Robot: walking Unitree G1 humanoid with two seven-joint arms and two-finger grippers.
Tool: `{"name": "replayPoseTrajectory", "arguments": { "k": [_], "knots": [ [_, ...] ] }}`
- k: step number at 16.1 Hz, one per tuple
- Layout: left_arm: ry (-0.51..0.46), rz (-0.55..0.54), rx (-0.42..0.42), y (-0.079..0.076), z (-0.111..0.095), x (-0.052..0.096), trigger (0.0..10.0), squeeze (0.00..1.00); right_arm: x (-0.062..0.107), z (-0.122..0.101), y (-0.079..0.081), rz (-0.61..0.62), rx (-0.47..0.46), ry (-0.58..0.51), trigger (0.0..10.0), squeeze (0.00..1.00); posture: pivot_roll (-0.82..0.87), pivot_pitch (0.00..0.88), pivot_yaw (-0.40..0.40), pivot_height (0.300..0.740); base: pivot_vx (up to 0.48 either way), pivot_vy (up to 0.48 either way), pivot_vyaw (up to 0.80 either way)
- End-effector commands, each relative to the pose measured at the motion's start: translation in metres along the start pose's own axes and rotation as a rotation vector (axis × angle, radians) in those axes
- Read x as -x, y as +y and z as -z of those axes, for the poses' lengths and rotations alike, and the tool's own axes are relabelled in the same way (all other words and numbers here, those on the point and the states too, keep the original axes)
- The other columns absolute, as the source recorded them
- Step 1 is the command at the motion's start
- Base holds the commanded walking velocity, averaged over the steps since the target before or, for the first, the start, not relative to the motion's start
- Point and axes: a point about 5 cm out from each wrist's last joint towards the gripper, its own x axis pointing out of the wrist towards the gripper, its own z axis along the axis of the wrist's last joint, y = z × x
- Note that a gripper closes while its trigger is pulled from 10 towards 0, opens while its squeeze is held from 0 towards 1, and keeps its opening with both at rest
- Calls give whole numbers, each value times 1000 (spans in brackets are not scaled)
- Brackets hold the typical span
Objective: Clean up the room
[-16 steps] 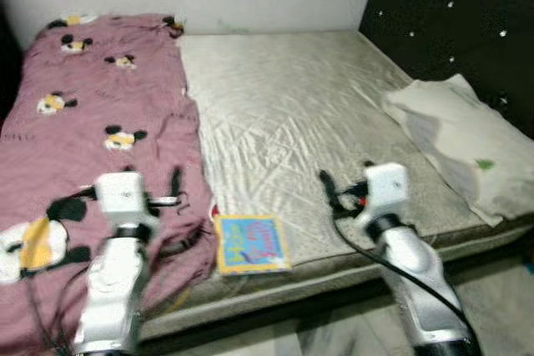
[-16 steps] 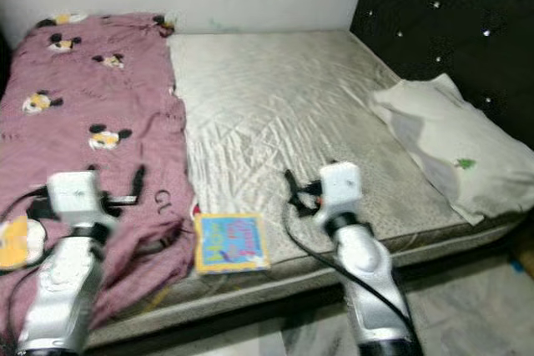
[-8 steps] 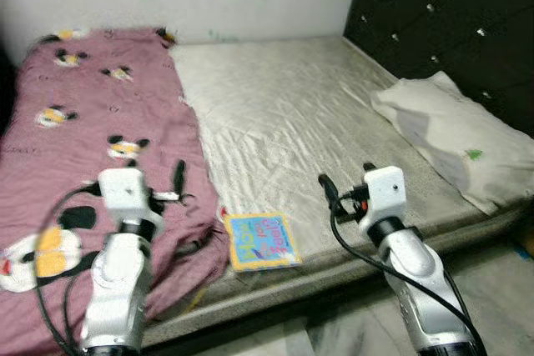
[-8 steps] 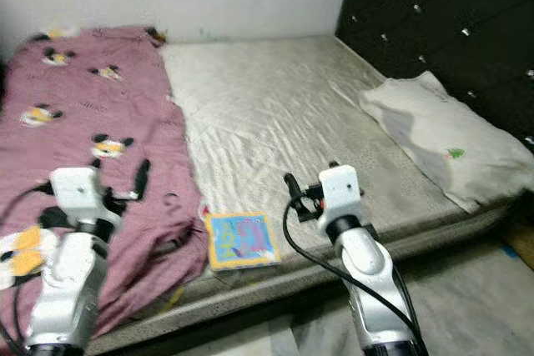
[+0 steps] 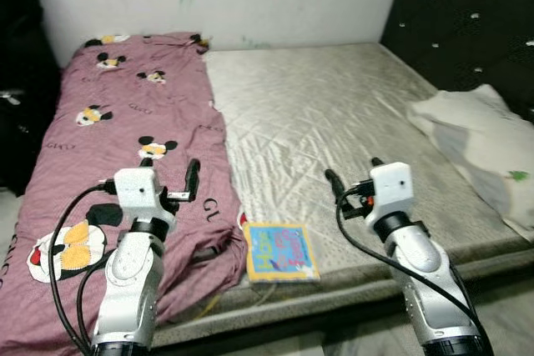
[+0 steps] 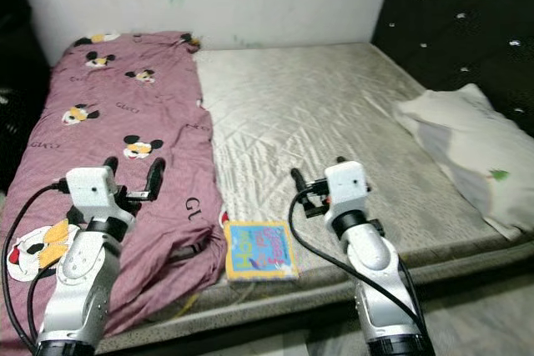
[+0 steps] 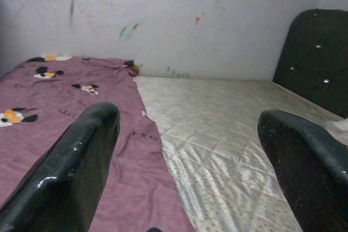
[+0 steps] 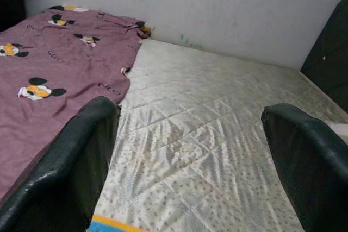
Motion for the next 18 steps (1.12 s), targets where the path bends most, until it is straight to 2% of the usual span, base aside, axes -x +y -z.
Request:
{"name": "replayPoseTrajectory", "arguments": {
  "k": [1,5,14,18],
  "knots": [
    [-5,-3,-3,3,-2,-2,10000,0,-2,-2,2,-8,7,-10,10000,0,-13,9,-44,740,360,0,0],
    [8,-19,-4,3,-1,-3,10000,0,-3,-2,2,-4,6,-13,10000,0,-12,12,-42,740,317,0,0],
    [39,-73,-26,7,3,-7,10000,0,-4,-1,2,-5,13,-13,10000,0,-12,11,-41,740,0,0,0],
    [47,-100,-22,9,4,-3,10000,0,-4,-3,-8,34,-15,-16,10000,0,-18,13,-39,740,0,0,0]
  ]
}}
